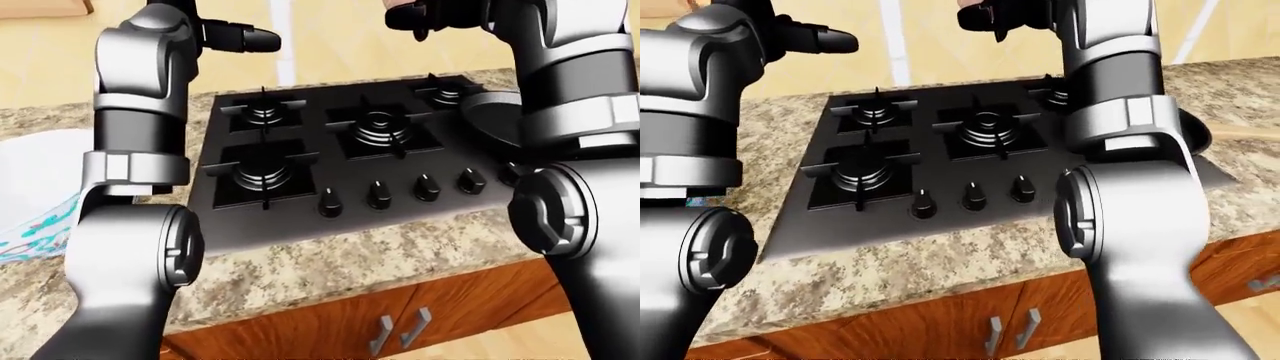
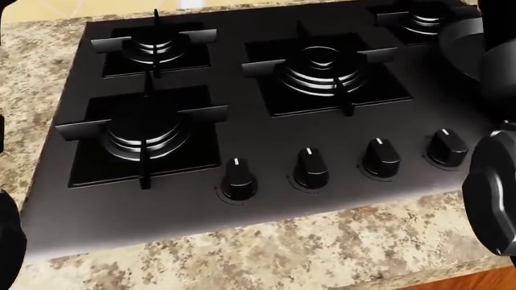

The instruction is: Pick the onion from the pan and place it in the bowl.

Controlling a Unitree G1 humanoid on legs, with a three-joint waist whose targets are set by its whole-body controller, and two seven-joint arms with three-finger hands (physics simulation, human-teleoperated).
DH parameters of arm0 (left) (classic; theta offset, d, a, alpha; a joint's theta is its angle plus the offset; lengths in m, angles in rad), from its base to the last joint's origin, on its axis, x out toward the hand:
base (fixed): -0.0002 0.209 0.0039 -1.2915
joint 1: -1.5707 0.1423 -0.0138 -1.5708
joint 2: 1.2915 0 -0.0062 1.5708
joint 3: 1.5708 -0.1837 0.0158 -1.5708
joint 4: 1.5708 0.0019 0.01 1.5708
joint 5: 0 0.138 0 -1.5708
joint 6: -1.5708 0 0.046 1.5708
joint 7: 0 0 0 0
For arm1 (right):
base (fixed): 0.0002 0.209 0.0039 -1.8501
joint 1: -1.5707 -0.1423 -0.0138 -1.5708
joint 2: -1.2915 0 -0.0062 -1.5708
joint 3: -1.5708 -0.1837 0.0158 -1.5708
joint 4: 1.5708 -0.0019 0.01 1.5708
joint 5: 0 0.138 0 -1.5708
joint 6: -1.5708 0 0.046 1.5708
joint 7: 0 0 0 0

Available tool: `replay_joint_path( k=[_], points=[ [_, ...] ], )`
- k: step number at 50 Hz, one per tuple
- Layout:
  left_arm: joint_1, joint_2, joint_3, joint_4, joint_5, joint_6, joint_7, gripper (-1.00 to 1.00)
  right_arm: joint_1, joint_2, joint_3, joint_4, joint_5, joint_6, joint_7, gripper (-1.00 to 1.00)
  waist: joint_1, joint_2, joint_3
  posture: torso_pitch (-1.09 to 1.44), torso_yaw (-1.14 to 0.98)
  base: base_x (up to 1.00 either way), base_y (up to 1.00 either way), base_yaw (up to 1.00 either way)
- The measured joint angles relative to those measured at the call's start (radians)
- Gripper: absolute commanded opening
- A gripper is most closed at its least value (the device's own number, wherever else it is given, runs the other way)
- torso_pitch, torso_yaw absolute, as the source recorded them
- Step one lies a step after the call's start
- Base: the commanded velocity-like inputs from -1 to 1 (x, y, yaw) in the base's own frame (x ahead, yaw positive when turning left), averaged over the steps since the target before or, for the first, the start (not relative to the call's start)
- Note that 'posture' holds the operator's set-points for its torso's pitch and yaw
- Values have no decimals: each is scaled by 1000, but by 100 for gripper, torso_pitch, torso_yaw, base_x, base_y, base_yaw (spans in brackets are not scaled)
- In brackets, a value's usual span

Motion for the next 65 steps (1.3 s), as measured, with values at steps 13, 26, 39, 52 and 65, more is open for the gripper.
replay_joint_path(
  k=[13,26,39,52,65],
  points=[
    [-13,-9,-9,2,-7,2,-8,100,3,-11,-5,7,-9,11,-3,-100,6,94,-5,0,0,-5,26,0],
    [-2,4,2,-2,1,20,-1,100,2,1,0,-12,-2,14,2,-100,-2,67,-2,0,0,-7,27,0],
    [5,-13,-11,1,-9,22,-9,100,17,-10,-5,9,-8,22,-2,-100,-8,-3,-15,0,0,-7,27,0],
    [-17,15,2,1,3,16,-9,100,4,10,5,5,-5,14,1,-100,9,124,1,0,0,-7,27,0],
    [-27,11,0,0,10,25,-9,100,-12,-1,0,-14,-3,13,8,-100,-6,25,1,0,0,-7,27,0]
  ],
)
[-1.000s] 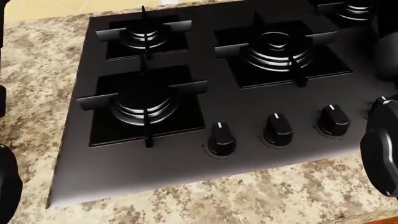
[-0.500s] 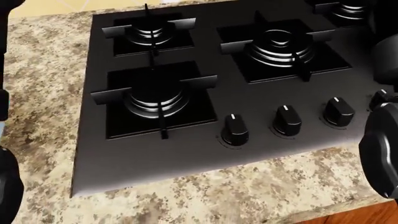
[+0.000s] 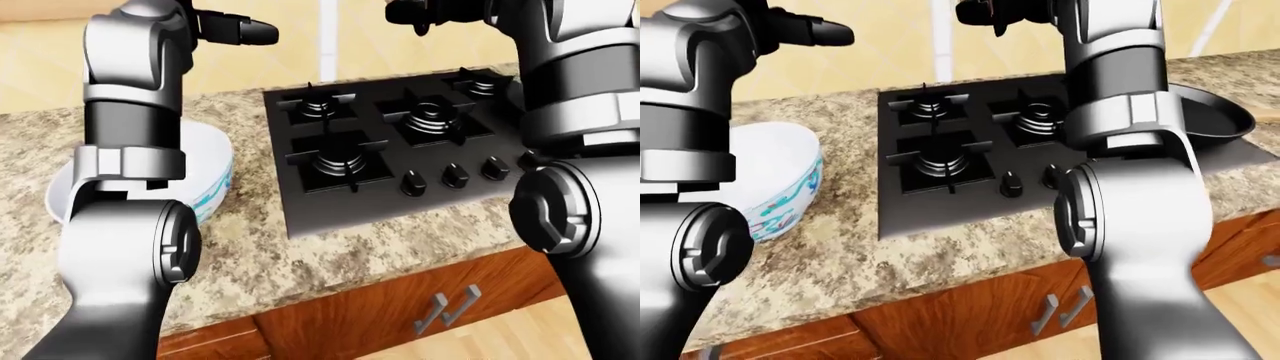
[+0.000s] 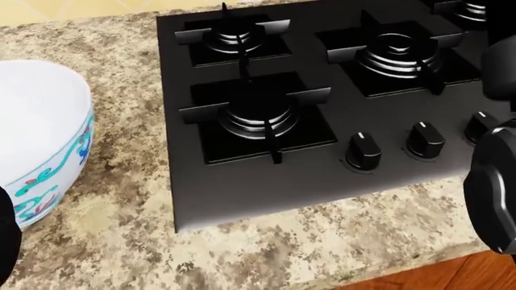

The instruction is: Pick the onion from the pan and place it in the bowl.

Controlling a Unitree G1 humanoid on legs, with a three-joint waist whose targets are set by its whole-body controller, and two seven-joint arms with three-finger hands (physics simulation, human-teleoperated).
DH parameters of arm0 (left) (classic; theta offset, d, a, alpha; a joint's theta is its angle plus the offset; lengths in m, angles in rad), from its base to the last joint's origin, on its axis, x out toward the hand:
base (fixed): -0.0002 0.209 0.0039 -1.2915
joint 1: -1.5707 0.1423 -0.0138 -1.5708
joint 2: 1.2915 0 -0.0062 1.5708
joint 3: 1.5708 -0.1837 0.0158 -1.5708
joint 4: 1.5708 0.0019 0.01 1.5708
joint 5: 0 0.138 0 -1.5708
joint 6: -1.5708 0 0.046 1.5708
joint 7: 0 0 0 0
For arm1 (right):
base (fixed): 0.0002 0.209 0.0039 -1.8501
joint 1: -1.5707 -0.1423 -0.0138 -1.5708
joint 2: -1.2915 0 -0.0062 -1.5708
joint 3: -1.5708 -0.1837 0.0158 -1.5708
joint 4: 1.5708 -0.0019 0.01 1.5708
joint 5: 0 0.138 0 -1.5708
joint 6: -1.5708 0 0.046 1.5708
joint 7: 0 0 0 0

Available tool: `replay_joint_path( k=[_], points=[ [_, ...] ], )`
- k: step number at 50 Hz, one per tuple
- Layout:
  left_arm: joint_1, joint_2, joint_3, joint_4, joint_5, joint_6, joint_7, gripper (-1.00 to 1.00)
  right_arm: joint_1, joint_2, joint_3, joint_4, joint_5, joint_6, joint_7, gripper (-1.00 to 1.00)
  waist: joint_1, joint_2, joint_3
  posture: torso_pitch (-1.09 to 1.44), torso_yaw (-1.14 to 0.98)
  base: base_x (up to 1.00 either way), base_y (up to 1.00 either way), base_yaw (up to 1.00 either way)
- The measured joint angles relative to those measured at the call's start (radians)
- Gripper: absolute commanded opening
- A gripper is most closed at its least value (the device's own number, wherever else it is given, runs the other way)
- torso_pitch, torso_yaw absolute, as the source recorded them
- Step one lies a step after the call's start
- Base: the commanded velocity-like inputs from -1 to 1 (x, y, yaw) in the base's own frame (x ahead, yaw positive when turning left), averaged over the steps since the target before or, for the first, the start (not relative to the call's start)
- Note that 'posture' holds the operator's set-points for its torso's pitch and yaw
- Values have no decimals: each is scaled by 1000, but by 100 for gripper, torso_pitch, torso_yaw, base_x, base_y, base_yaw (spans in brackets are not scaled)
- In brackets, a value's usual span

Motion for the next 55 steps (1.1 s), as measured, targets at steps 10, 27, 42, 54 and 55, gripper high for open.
replay_joint_path(
  k=[10,27,42,54,55],
  points=[
    [12,-12,-6,-9,-9,19,-9,100,21,-10,-4,3,-7,20,-7,-100,13,9,-6,0,0,-7,27,0],
    [11,0,1,-14,1,12,0,100,11,-2,0,-6,3,13,0,-100,2,36,3,0,0,-7,27,0],
    [7,-15,-9,-6,-1,13,-9,100,9,-13,-3,-11,-5,25,1,-100,15,10,-6,0,0,-7,27,0],
    [18,-1,4,0,10,16,1,100,23,6,6,-5,6,28,10,-100,12,73,1,0,0,-7,27,0],
    [17,-2,3,-1,9,17,1,100,20,2,4,-7,5,28,9,-100,8,62,1,0,0,-6,27,0]
  ],
)
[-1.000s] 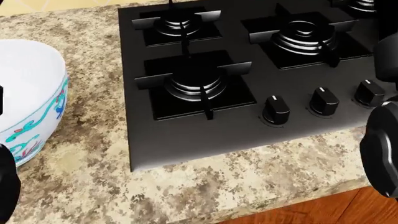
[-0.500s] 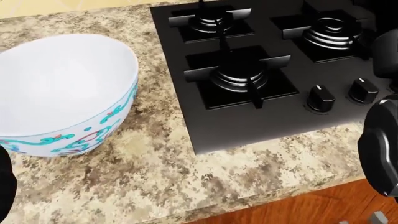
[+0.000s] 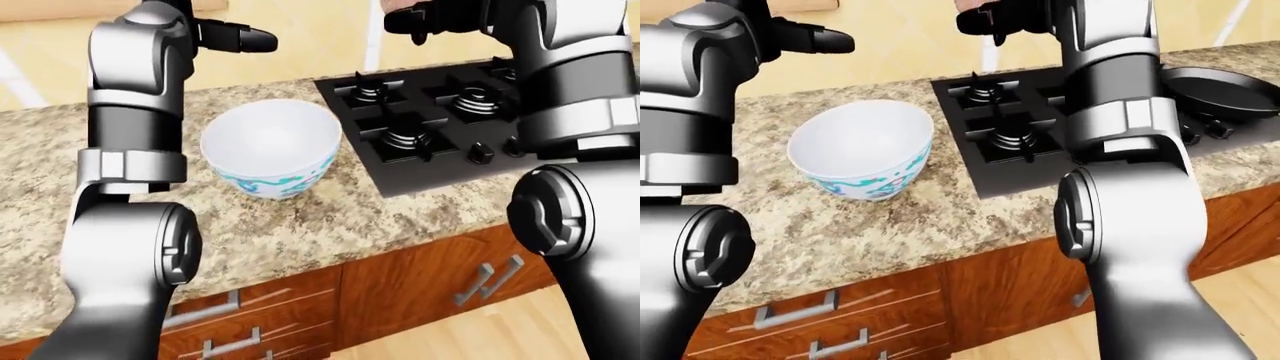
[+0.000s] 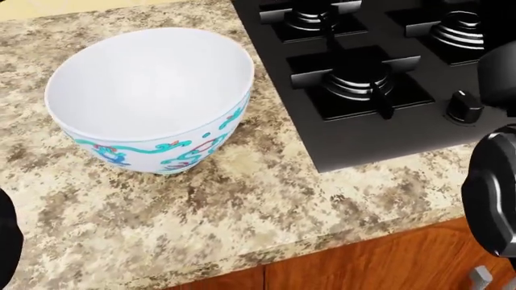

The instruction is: Pick the onion from the pan and place it in the bowl.

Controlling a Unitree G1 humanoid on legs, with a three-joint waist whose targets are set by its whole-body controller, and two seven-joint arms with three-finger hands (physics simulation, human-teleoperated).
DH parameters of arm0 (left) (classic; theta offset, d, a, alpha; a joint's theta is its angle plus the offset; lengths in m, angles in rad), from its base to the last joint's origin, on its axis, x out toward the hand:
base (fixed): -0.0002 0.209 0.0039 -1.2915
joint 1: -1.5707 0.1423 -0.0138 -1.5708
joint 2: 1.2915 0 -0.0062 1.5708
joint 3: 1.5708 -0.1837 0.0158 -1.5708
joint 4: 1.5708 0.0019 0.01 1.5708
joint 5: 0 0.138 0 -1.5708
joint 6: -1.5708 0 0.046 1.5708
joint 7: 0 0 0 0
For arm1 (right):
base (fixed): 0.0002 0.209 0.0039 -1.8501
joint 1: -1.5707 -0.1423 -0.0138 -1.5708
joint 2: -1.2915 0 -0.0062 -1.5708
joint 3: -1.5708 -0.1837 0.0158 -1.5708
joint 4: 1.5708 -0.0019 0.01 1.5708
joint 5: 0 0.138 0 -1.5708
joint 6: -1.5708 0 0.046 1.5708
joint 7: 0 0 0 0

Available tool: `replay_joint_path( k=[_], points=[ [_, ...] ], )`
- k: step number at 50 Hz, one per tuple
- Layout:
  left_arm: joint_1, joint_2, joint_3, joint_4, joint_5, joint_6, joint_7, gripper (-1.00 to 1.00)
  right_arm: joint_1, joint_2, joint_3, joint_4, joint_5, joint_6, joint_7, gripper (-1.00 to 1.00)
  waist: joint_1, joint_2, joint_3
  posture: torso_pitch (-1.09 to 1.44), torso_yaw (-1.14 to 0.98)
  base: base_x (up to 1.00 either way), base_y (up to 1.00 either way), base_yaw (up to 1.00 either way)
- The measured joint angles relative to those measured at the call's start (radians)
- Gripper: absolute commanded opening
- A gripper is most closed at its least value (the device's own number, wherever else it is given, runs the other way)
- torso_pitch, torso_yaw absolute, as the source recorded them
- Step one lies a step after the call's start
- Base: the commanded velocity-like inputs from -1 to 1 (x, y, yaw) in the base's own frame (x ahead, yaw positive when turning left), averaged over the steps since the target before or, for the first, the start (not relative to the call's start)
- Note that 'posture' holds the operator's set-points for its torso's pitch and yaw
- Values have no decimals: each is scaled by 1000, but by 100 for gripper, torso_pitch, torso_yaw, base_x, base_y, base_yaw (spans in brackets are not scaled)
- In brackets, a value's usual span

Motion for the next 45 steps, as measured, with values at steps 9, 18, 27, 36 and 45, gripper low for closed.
replay_joint_path(
  k=[9,18,27,36,45],
  points=[
    [-4,-4,-3,-24,-5,-5,-1,100,-7,-8,-4,-27,1,-8,-3,-100,-7,-81,0,0,0,-7,27,0],
    [-11,-18,-15,-5,-12,-2,-10,100,4,-22,-6,-16,-13,1,-7,-100,-1,-39,8,0,0,-4,18,0],
    [-13,-3,-6,5,2,-4,-3,100,-26,-5,7,6,-11,-2,8,-100,2,-45,42,0,0,0,0,0],
    [-12,-5,-7,-7,3,1,-8,100,-84,1,11,56,-35,-27,6,-100,11,-44,36,0,0,0,0,0],
    [-8,-7,-6,-21,-1,-2,-10,100,-96,12,10,97,-54,-40,2,-100,11,-30,31,0,0,0,0,0]
  ],
)
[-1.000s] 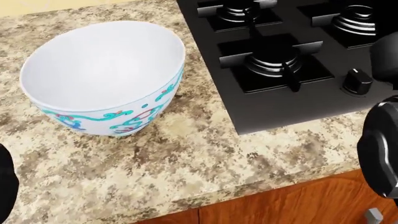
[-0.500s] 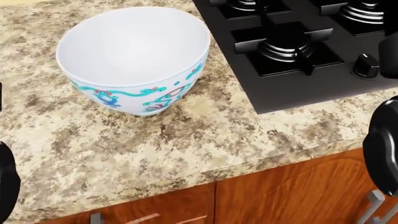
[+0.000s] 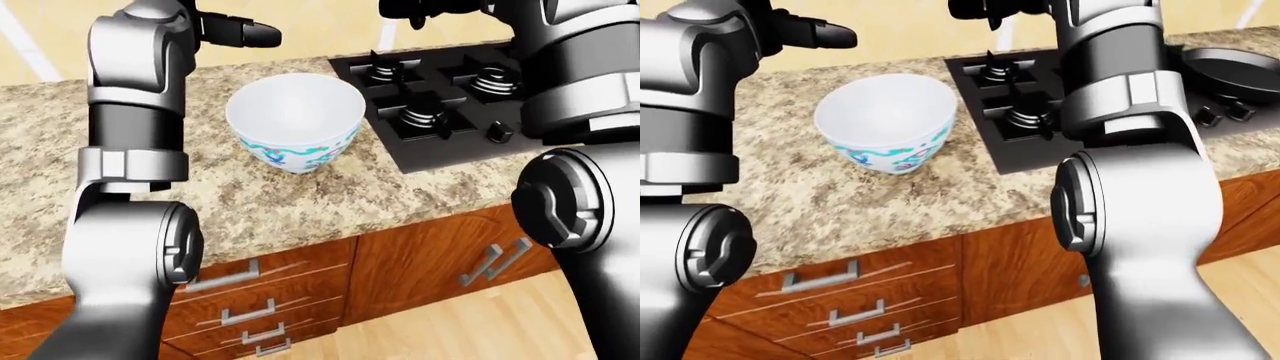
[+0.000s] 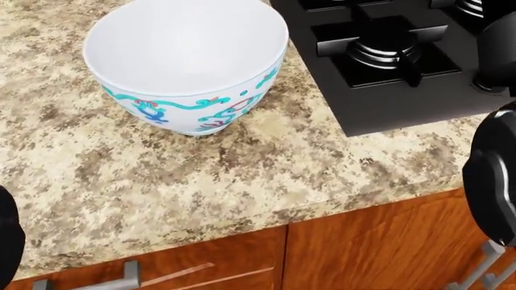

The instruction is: Pick the onion from the pan and place it in the bowl.

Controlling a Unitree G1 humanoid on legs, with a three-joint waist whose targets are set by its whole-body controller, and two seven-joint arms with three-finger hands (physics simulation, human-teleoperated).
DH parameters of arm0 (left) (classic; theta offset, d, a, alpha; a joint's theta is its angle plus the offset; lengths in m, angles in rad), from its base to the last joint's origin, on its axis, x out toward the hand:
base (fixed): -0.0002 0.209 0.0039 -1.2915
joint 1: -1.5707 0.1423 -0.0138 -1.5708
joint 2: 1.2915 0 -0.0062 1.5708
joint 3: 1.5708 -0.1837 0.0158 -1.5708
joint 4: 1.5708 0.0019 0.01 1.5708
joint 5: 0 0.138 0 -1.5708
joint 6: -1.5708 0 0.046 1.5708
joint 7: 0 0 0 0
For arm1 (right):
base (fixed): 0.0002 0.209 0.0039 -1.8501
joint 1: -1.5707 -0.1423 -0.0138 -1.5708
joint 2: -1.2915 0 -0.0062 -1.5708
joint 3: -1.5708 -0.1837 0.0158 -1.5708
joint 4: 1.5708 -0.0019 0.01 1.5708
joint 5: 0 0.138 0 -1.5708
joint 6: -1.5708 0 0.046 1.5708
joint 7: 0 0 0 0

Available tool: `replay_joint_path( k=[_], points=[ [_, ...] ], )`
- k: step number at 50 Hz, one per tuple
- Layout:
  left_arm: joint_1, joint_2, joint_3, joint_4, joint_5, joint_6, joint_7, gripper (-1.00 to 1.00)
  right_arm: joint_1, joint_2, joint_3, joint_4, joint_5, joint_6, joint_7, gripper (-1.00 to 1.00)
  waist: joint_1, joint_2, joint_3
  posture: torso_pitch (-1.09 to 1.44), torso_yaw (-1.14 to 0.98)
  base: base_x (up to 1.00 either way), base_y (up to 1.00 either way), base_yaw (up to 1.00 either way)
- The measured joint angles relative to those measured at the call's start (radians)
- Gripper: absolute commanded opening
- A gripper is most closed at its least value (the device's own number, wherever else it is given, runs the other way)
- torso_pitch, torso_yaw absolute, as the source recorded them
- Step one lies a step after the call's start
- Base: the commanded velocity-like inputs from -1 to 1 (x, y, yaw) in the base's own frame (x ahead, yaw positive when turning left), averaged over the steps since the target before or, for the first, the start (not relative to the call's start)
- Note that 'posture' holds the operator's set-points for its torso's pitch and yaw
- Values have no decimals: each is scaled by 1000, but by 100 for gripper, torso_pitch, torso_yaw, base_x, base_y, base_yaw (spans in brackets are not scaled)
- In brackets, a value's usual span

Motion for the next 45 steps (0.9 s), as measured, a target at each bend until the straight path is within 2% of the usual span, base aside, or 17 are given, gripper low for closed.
replay_joint_path(
  k=[4,7,10,12,15,18,21,23,26,30,34,36,37,39,41,45],
  points=[
    [6,-2,-1,0,-1,3,0,100,4,0,-1,0,-6,2,0,-100,-2,4,0,0,0,0,2,0],
    [14,-12,-6,11,-6,9,-3,100,13,-4,-3,8,-10,11,0,-100,-4,17,-26,0,0,0,0,39],
    [7,-14,-10,9,-12,9,-8,100,9,-11,-7,0,-15,17,-2,-100,-4,33,-37,0,0,0,0,62],
    [0,-7,-7,4,-11,2,-7,100,4,-8,-7,-8,-15,15,-2,-100,-1,35,-41,0,0,0,0,65],
    [-5,8,3,-3,-3,-8,0,100,-3,6,-2,-14,-10,8,3,-100,13,16,-44,0,0,0,0,64],
    [-1,16,11,-3,5,-8,7,100,-8,16,3,-13,-4,3,12,-100,17,-11,-33,0,0,0,0,64],
    [-5,10,6,4,5,-2,7,100,-11,9,1,-9,-4,5,15,-100,7,-70,-18,0,0,0,0,65],
    [3,-4,-3,3,-1,-2,2,100,-4,-2,-4,-8,-10,6,14,-100,-6,-62,-11,0,0,0,0,65],
    [6,-11,-11,18,-11,6,-8,100,-4,-7,-4,2,-19,15,10,-100,10,-57,-24,0,0,0,0,65],
    [-9,-5,-4,12,-6,1,-3,100,-9,-4,-5,-9,-17,13,14,-100,15,-11,-24,0,0,0,0,65],
    [-12,-6,-6,-6,-6,-7,-1,100,-2,-5,-6,-11,-16,15,16,-100,4,49,-28,0,0,0,9,46],
    [-13,6,2,-12,-2,-1,2,100,-6,4,-5,-14,-11,14,16,-100,1,69,-26,0,0,0,0,0],
    [-16,10,4,-17,0,-2,4,100,-6,7,-5,-18,-9,9,16,-100,-7,65,-21,0,0,0,0,0],
    [-9,13,8,-15,4,-4,7,100,-4,13,-3,-14,-6,3,17,-100,-12,42,-4,0,0,0,0,0],
    [2,10,8,2,5,4,8,100,-2,18,0,-2,-4,2,17,-100,-13,35,10,0,0,0,0,0],
    [9,2,1,9,1,26,3,100,-2,12,-2,5,-5,10,13,-100,-18,4,27,0,0,0,0,0]
  ],
)
